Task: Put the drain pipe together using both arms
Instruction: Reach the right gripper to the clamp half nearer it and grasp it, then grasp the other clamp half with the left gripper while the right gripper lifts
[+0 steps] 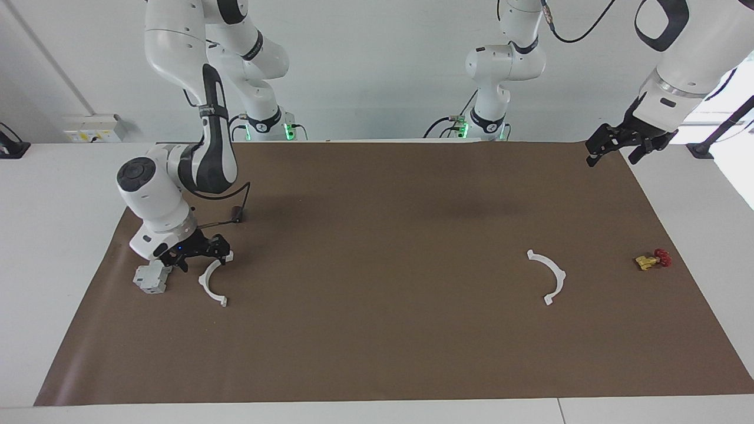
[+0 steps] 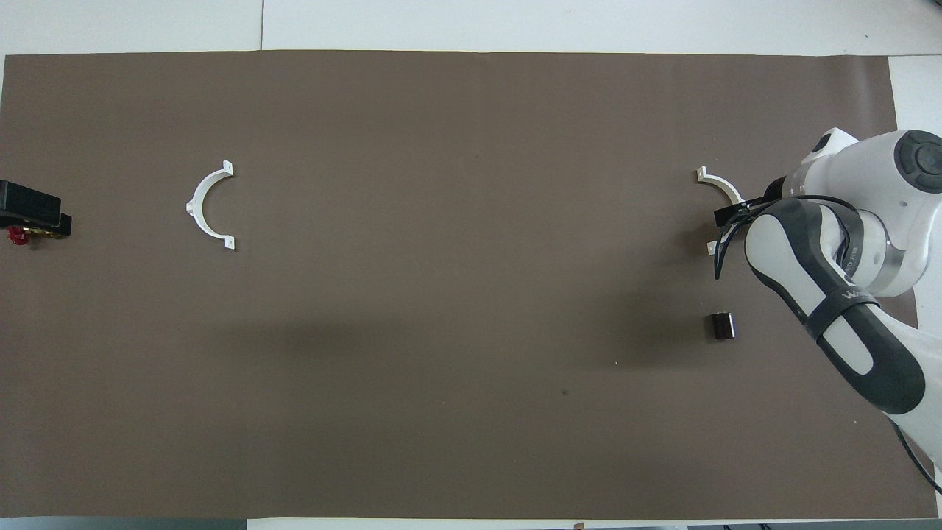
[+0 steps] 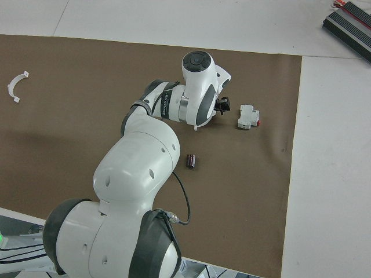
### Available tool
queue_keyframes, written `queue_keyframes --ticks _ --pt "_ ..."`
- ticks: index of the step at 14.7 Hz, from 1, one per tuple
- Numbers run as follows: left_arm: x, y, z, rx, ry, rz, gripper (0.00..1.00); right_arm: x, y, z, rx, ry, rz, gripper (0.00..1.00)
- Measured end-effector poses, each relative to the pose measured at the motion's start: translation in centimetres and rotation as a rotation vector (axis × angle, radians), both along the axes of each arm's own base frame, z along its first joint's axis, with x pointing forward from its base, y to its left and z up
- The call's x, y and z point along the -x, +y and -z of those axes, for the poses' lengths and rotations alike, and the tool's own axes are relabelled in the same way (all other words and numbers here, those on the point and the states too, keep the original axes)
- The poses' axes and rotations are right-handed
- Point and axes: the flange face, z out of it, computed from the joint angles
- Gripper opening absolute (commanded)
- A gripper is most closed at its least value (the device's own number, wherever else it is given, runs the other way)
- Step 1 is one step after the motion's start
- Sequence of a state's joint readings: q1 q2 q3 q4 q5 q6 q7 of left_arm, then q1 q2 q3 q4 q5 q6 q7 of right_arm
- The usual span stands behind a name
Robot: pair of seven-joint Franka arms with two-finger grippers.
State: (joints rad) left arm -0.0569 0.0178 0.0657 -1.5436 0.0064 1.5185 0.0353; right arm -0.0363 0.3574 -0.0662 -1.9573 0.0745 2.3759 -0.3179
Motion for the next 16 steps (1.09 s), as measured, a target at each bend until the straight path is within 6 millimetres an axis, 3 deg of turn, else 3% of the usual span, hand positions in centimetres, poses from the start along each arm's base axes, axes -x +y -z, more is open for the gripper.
queue_keyframes --ticks 8,10,12,16 --pt "-0.3 -1.7 0.8 0.001 -0.047 0.031 1.00 -0.8 -0.1 1.4 0.007 -0.025 -0.027 0.55" --pt "-0.3 -1.5 2.6 0.002 -0.065 0.029 1.00 -0.9 -0.1 1.4 0.008 -0.026 -0.032 0.33" --pt "-0.8 -1.4 5.1 0.002 -0.092 0.027 1.00 -1.1 -0.3 1.2 0.009 -0.032 -0.033 0.00" --pt "-1.7 -1.4 11.7 0.001 -0.123 0.028 1.00 -1.3 -0.1 0.9 0.008 -0.030 -0.036 0.00"
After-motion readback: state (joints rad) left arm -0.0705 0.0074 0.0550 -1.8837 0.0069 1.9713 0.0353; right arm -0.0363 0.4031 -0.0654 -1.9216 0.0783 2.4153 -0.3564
